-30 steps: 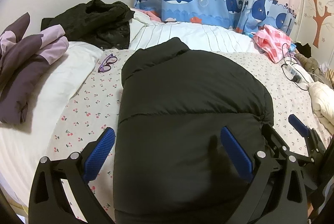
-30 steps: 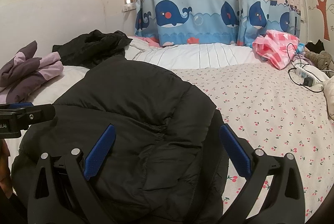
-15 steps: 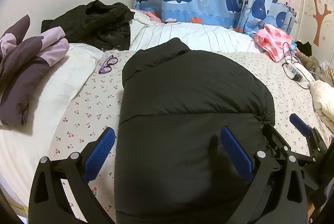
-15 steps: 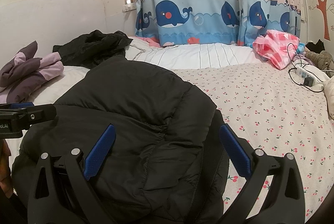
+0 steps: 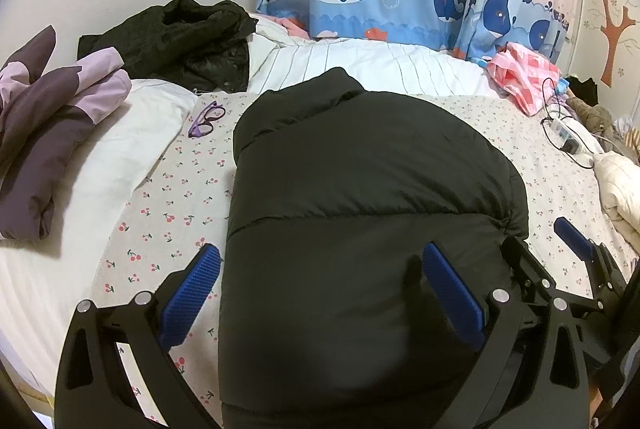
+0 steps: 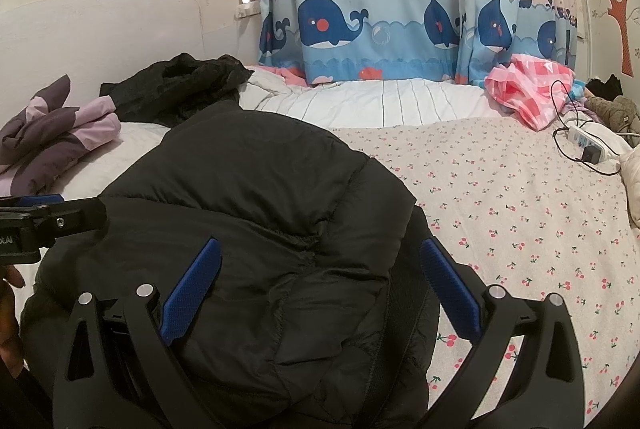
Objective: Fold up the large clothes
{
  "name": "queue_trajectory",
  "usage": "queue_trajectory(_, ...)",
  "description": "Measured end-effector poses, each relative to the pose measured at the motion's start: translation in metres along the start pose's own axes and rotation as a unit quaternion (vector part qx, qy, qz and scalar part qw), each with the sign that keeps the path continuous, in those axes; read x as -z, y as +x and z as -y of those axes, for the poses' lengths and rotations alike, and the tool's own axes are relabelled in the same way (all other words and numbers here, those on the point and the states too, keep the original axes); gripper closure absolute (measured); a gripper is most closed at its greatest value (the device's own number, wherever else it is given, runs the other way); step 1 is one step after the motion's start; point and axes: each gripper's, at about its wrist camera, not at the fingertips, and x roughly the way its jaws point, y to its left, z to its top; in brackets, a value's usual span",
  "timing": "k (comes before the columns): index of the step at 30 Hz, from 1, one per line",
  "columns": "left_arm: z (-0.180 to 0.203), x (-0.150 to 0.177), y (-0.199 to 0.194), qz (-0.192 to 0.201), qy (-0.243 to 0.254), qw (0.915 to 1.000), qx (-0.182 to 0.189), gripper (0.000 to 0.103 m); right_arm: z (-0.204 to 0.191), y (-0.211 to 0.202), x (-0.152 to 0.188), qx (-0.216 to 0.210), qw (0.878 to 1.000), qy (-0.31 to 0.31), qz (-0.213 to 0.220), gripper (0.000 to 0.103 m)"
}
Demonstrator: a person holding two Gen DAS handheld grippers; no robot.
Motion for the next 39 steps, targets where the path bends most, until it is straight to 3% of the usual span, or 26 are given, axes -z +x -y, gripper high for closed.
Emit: queue_trajectory(39, -0.006, -0.009, 0.007, 0.002, -0.001, 1.0000, -0.005, 0.006, 0.001, 0.004, -0.005, -0.002, 1.000, 0.004, -0.010, 0.007)
